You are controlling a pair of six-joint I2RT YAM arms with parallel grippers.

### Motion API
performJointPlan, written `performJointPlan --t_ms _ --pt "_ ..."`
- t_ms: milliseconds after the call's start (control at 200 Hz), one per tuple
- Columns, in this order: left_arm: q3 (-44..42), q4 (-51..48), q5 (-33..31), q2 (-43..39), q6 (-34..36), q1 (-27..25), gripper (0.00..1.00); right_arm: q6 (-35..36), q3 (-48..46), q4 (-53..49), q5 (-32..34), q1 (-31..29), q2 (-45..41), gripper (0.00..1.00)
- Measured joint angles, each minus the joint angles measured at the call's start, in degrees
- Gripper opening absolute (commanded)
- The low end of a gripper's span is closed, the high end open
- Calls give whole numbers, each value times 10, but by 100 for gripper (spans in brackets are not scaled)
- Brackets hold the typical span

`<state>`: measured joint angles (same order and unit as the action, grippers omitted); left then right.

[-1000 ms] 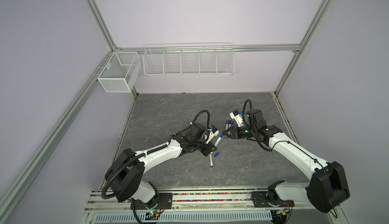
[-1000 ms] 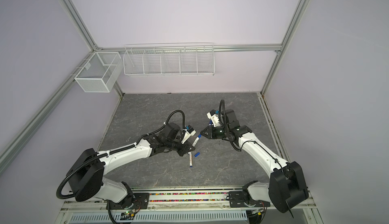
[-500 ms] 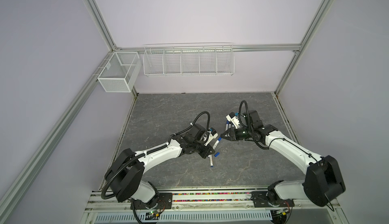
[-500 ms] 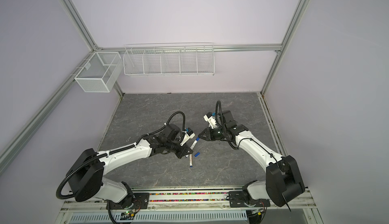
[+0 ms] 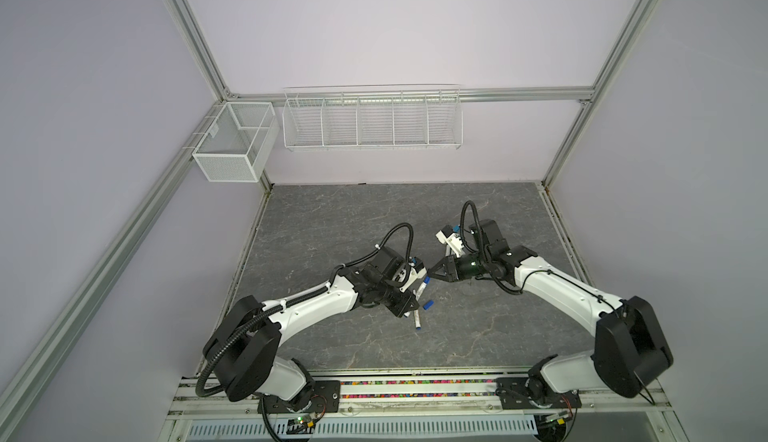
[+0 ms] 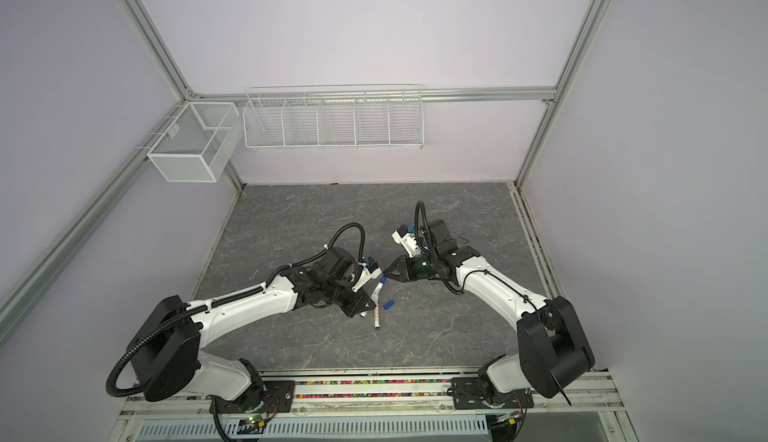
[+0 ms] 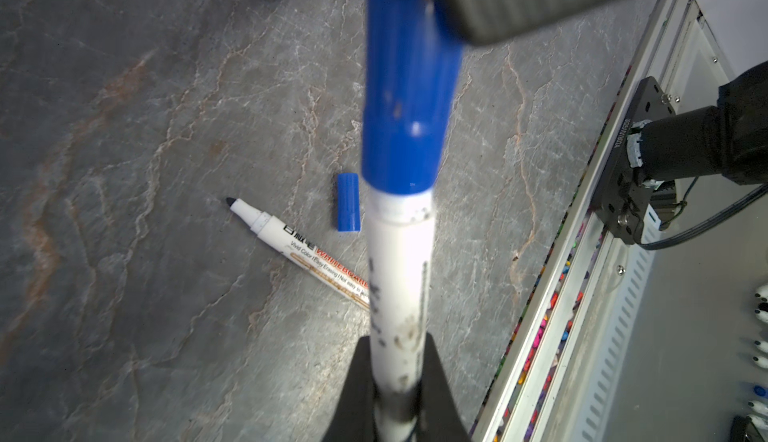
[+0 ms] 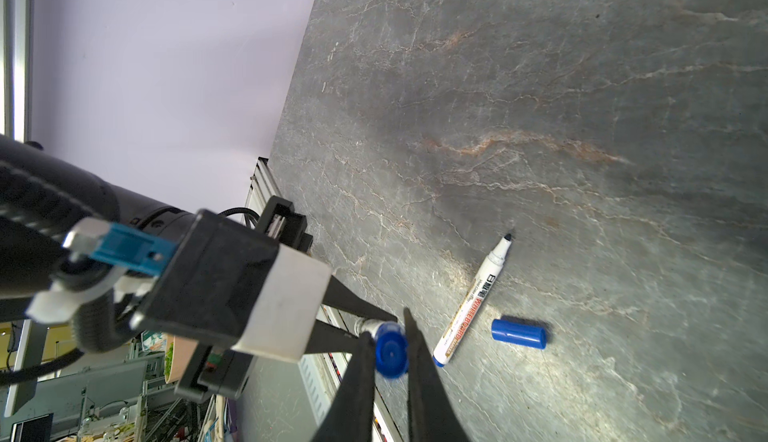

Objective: Insert the pens into the pen caps
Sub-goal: 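Press the blue cap down over the marker tip with the right gripper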

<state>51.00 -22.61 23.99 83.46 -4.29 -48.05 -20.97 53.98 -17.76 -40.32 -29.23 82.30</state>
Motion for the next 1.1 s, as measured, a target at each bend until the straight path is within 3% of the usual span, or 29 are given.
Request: performJointPlan --t_ms 435,755,1100 --pt "0 7 24 -5 -10 12 0 0 0 27 -6 -1 0 14" --pt "-8 2 75 -44 -3 17 0 -1 -12 41 -64 -1 -30 14" --pt "-10 -1 69 -66 16 16 0 25 5 13 -61 -8 -46 12"
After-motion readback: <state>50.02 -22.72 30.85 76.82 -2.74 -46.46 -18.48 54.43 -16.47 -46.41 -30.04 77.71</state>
